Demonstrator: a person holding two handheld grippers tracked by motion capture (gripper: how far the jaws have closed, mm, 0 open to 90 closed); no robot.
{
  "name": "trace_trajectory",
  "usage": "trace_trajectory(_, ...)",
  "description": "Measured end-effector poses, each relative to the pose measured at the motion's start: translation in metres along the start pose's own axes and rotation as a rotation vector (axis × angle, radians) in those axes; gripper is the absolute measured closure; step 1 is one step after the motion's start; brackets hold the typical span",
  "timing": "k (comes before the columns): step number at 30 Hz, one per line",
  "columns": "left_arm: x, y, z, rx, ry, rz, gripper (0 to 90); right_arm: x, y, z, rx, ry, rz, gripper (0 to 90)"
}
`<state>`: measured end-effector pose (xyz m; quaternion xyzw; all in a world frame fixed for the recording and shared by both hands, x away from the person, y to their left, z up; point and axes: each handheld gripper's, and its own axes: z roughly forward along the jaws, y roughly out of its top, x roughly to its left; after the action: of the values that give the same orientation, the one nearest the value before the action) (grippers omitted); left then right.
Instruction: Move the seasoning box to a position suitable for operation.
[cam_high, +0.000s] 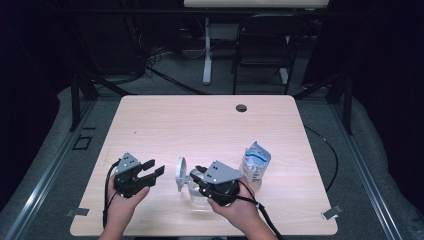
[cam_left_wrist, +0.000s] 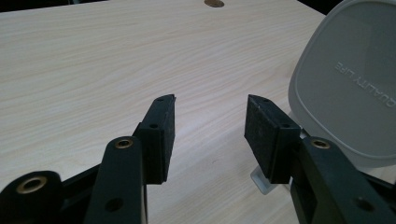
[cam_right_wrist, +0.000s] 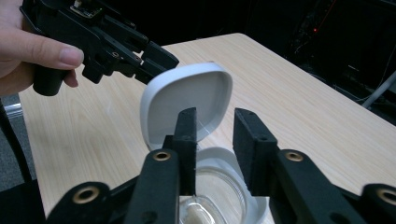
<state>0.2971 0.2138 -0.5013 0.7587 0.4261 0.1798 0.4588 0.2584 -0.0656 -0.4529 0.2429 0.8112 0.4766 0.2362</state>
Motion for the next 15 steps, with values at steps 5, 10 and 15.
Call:
trace_trajectory(5,0.001,-0.001,0.001,0.004,0.000,-0.001,53.2,-0.007,-0.006,-0.008,0.003,0.004,0.021,66.1)
trace_trajectory(10,0.002,-0.002,0.001,0.000,0.000,-0.005,53.2,-0.014,-0.012,-0.014,0.007,-0.003,0.035,61.1)
trace_trajectory(15,0.004,-0.003,0.001,0.006,-0.004,-0.011,54.3,-0.020,-0.017,-0.019,-0.006,0.000,0.049,56.5)
